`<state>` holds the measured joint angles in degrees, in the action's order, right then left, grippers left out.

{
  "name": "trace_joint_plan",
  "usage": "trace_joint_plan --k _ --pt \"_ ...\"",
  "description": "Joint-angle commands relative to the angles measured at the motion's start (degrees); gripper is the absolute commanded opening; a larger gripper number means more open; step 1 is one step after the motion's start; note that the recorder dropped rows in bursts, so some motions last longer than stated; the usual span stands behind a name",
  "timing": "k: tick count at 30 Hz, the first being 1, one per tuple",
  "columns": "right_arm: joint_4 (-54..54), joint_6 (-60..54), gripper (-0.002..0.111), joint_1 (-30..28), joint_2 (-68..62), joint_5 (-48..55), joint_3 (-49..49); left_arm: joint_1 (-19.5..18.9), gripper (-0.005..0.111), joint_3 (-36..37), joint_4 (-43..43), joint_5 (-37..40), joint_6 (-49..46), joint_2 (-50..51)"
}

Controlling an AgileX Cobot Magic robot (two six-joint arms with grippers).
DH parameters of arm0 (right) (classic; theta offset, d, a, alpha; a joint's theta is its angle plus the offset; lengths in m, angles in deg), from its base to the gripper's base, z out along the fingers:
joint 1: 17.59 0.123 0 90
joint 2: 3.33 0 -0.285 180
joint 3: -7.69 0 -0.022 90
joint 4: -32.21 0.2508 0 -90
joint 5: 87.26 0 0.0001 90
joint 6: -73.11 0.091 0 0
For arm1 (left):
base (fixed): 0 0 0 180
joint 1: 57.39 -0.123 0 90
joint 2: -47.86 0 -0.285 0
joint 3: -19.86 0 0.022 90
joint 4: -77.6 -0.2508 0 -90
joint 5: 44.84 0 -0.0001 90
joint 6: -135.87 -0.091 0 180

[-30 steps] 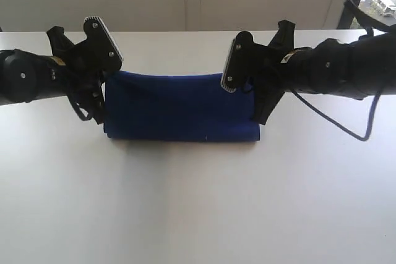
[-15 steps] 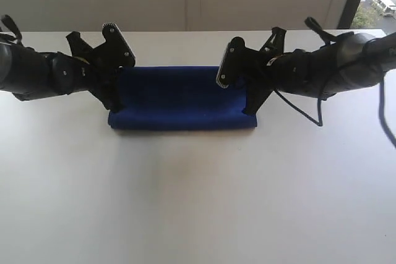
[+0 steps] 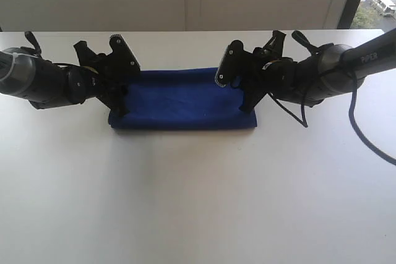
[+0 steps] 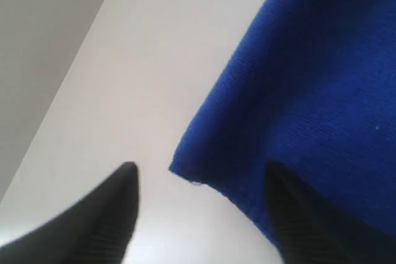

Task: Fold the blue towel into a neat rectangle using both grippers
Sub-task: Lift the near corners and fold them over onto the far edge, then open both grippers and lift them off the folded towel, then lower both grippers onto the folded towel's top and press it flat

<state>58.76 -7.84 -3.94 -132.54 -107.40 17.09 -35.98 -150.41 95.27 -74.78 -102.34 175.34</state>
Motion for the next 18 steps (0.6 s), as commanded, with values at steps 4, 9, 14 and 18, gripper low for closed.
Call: trace_joint_plan --k 4,9,14,18 --pt "2.41 0.38 0.066 -0.50 1.29 -4.97 -0.27 -0.18 0.089 -0.30 0.33 -2.75 -0.29 -0.40" --pt "7.67 0.47 0.061 -0.50 6.24 -5.69 -0.15 -0.18 0.089 -0.30 6.64 -2.40 -1.08 -3.47" --pt "30.32 3.12 0.018 -0.50 12.62 1.85 -0.15 -0.18 0.063 -0.30 30.00 4.17 -7.33 -8.91" --pt "34.01 5.13 0.000 -0.50 13.87 16.13 -0.15 -0.18 0.001 -0.30 38.38 16.34 -10.87 -11.80"
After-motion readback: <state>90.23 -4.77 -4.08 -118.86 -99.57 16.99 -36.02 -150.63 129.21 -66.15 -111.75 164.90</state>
